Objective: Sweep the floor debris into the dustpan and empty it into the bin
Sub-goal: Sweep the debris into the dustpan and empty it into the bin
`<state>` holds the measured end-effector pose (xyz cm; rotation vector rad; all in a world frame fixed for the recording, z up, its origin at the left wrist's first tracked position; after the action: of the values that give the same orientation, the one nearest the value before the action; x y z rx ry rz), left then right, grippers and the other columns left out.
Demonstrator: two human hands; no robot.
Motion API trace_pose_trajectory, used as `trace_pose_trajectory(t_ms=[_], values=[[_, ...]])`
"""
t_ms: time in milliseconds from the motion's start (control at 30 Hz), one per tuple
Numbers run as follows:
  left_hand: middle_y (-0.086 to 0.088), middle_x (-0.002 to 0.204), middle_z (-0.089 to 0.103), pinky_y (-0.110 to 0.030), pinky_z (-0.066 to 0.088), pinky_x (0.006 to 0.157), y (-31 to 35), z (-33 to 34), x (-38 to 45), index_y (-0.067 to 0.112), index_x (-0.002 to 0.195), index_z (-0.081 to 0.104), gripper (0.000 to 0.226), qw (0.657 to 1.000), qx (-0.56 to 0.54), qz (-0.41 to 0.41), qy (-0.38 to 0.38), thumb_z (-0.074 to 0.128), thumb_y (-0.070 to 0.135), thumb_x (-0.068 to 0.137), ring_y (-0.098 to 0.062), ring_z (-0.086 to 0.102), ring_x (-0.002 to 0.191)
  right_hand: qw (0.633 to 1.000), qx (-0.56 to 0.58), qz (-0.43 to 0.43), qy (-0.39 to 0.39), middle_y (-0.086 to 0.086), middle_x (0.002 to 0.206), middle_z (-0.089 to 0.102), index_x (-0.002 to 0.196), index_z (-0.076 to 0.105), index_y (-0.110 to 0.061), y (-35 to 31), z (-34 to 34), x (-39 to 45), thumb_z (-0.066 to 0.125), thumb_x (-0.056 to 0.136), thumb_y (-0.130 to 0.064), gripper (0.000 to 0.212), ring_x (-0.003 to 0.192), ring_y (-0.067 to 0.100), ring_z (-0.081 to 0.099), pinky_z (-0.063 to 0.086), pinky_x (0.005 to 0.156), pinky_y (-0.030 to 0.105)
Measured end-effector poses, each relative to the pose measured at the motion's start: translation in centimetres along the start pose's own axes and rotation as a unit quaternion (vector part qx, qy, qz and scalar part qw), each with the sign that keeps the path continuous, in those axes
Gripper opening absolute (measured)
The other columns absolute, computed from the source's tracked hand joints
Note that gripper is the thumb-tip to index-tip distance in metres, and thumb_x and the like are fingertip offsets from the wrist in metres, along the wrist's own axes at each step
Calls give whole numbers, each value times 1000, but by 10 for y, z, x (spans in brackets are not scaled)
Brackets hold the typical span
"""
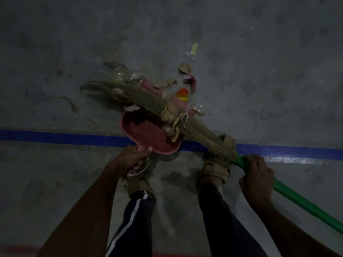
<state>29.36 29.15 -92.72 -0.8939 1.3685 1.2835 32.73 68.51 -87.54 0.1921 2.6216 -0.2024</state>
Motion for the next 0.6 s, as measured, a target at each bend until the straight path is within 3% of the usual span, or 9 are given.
trace_pose_trajectory(t_ms=[100, 200, 467, 600], values=[[-6, 44, 35, -18, 25, 39, -4, 2, 2, 4, 66, 49, 57, 1000, -1, 9, -6, 72, 51, 88, -15, 31, 31, 999, 1, 16, 40, 23, 115, 54, 114, 51, -9, 3, -3, 0, 74, 43, 10, 77, 94, 42, 55, 38, 71, 44], [-7, 47, 36, -19, 27, 40, -10, 1, 4, 2, 74, 55, 63, 1000, -18, 11, 4, 76, 61, 70, -16, 32, 33, 997, 14, 44, 60, 22, 115, 51, 116, 47, -10, 5, -6, 6, 73, 44, 11, 79, 95, 42, 54, 39, 72, 46], [-7, 50, 38, -18, 28, 40, -29, 4, -6, 2, 73, 56, 46, 999, -43, 17, 20, 66, 41, 95, -14, 33, 34, 994, 3, 101, 35, 15, 111, 45, 120, 44, -14, -9, -11, 35, 69, 58, 5, 70, 93, 41, 51, 42, 67, 46], [-5, 49, 39, -18, 26, 39, -45, 5, -11, 4, 72, 56, 55, 997, -69, 9, 21, 74, 54, 85, -13, 33, 33, 997, -18, 78, -15, 15, 109, 44, 124, 41, -15, -19, -3, 44, 70, 66, 1, 66, 88, 40, 53, 47, 64, 48]])
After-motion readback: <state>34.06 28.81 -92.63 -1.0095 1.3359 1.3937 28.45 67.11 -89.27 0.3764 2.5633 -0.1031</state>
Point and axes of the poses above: each hand's wrist, its own x-axis towards the middle knuckle, its own z-axis out of the palm, y = z × x, the point moved 5 cm from there along x, towards the middle knuckle
